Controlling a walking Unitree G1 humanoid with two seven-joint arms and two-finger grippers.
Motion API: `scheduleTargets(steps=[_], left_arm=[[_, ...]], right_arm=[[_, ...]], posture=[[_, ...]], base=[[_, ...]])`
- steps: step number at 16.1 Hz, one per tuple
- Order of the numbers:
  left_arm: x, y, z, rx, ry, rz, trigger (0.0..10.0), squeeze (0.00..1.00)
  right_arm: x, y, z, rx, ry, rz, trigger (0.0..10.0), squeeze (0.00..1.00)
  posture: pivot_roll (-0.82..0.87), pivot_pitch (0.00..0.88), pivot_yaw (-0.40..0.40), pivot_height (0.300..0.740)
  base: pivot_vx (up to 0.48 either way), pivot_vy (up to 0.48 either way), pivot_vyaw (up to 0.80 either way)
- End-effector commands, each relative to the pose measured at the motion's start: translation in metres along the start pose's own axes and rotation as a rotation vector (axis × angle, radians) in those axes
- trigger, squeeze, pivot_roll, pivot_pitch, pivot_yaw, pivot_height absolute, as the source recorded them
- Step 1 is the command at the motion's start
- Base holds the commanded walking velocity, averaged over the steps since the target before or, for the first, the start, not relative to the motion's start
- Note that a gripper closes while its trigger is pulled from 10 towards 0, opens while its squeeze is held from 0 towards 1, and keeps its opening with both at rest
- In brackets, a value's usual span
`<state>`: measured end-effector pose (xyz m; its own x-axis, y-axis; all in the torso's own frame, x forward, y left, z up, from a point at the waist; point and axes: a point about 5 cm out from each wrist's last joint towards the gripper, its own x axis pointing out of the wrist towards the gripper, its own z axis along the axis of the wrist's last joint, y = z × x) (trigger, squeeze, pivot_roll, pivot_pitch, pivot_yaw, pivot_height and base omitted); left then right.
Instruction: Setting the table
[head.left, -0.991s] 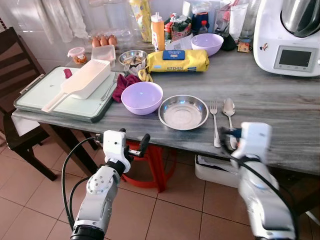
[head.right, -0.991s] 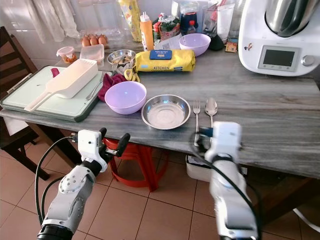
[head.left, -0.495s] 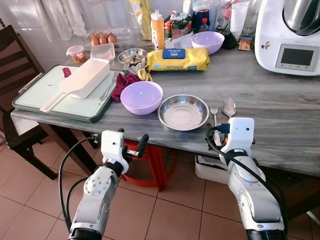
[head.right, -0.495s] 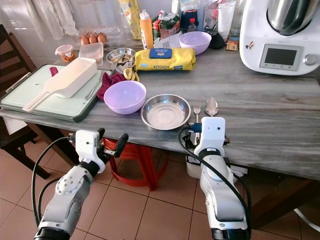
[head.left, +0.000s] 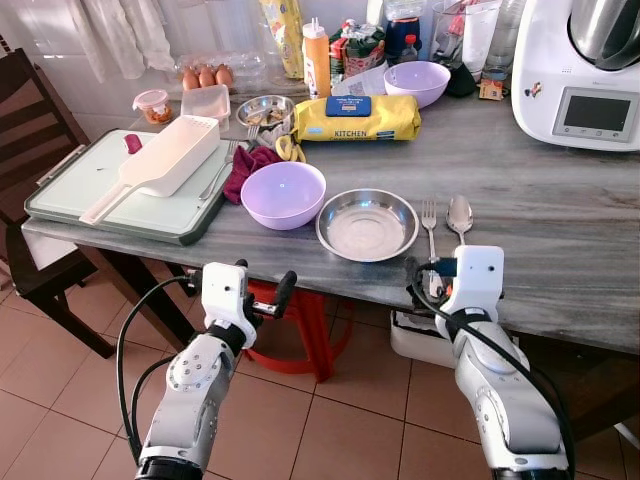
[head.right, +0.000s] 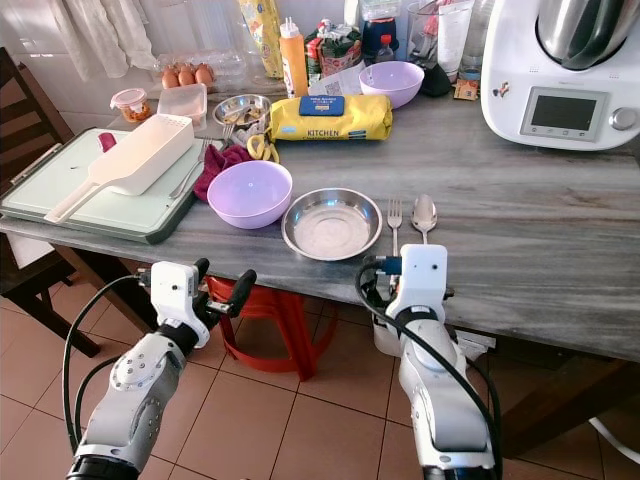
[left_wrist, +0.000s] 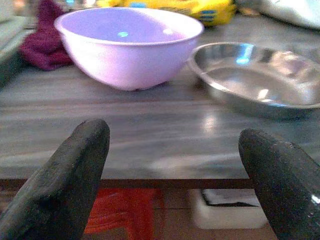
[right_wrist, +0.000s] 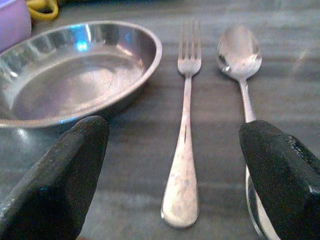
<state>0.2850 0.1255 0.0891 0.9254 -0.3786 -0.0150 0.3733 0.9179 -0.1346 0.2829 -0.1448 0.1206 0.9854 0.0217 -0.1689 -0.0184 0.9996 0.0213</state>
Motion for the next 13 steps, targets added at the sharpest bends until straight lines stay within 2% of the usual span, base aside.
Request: scheduleTargets(steps=[1,3,5,9,13], left_arm=[[-0.004,-0.004,0.002,-0.019,-0.004,-0.079,10.0,0.00],[-0.009,-0.012,0.002,-0.057,-0.001,-0.195,10.0,0.00],[-0.013,-0.013,0.002,-0.069,0.016,-0.269,10.0,0.00],[-0.016,-0.012,0.002,-0.077,0.036,-0.327,10.0,0.00],[-0.018,-0.012,0.001,-0.076,0.047,-0.337,10.0,0.00]], right_arm=[[-0.001,0.005,-0.004,0.018,0.019,0.032,10.0,0.00],[-0.001,0.007,-0.004,0.016,0.022,0.050,10.0,0.00],[0.000,0.009,-0.004,0.014,0.022,0.062,10.0,0.00],[0.001,0.010,-0.004,0.009,0.028,0.071,10.0,0.00],[0.002,0.004,-0.008,0.026,0.041,0.045,10.0,0.00]], posture=[[-0.10,0.082,0.126,0.740],[-0.10,0.083,0.124,0.740],[-0.10,0.082,0.123,0.740],[-0.10,0.082,0.127,0.740],[-0.10,0.085,0.129,0.740]], base=[[0.000,0.000,0.00],[0.000,0.000,0.00],[0.000,0.000,0.00],[0.000,0.000,0.00],[0.000,0.000,0.00]])
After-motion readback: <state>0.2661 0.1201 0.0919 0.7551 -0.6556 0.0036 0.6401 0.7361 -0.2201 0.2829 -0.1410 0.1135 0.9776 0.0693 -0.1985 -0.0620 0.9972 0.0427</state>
